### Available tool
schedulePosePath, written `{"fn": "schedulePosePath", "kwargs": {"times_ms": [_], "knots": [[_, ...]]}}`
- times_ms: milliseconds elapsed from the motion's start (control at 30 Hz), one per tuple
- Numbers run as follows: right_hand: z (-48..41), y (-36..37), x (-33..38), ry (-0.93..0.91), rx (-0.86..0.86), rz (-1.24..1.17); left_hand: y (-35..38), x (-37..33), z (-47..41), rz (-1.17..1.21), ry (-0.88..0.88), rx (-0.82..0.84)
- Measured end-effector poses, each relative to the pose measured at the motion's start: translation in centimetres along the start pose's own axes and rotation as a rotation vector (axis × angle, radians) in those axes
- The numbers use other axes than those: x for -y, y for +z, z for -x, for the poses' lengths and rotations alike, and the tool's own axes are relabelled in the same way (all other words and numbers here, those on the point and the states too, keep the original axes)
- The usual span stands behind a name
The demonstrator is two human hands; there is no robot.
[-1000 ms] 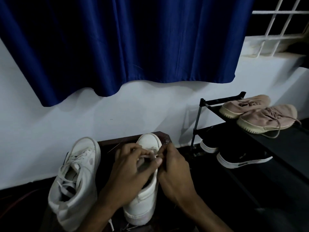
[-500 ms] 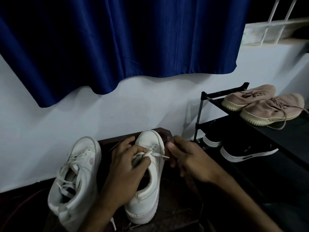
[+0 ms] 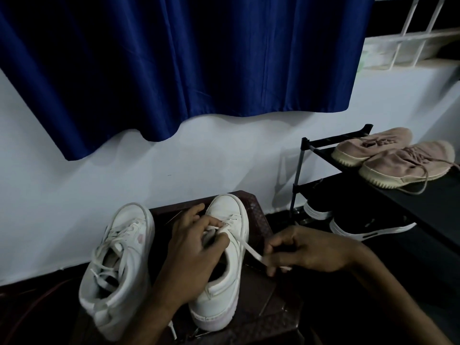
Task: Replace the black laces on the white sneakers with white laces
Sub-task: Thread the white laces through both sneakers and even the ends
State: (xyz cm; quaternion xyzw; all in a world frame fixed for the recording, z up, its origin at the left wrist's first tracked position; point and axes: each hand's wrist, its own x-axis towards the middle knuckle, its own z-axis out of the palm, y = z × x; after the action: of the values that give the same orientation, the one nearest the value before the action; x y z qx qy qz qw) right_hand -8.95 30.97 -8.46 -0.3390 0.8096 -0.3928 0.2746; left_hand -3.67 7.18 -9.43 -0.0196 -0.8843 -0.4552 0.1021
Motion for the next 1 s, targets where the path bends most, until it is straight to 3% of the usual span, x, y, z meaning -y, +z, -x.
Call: {"fn": "schedulePosePath", "kwargs": {"times_ms": [133, 233, 300, 433, 500, 700, 833, 1000], "knots": [[-3.0, 2.6, 1.2, -0.069, -0.468, 0.157, -0.1, 0.1, -0.1, -0.016, 0.004, 0.008], [-4.8, 4.4, 2.0, -0.16, -0.586, 0.138, 0.0, 0.0, -0.1, -0.015, -0.008, 0.001], [-4.4, 3.9, 1.9, -0.18, -0.538, 0.141, 0.0, -0.1, 0.0, -0.003, 0.003, -0.011], [-1.0, 1.1, 0.5, -0.016, -0.033, 0.016, -0.1, -0.3, 0.1, 0.007, 0.007, -0.023], [-0.3, 0.7, 0.0, 0.049, 0.05, -0.009, -0.2, -0.1, 0.1, 0.024, -0.013, -0.022], [-3.5, 2.6, 1.8, -0.099, -0.477, 0.124, -0.1, -0.3, 0.0, 0.034, -0.045, -0.031], [-4.7, 4.1, 2.1, -0.199, -0.53, 0.16, 0.0, -0.2, 0.1, 0.004, -0.07, -0.062], [-0.7, 0.6, 1.0, -0.009, 0.044, 0.102, 0.0, -0.2, 0.1, 0.001, -0.076, -0.052]]}}
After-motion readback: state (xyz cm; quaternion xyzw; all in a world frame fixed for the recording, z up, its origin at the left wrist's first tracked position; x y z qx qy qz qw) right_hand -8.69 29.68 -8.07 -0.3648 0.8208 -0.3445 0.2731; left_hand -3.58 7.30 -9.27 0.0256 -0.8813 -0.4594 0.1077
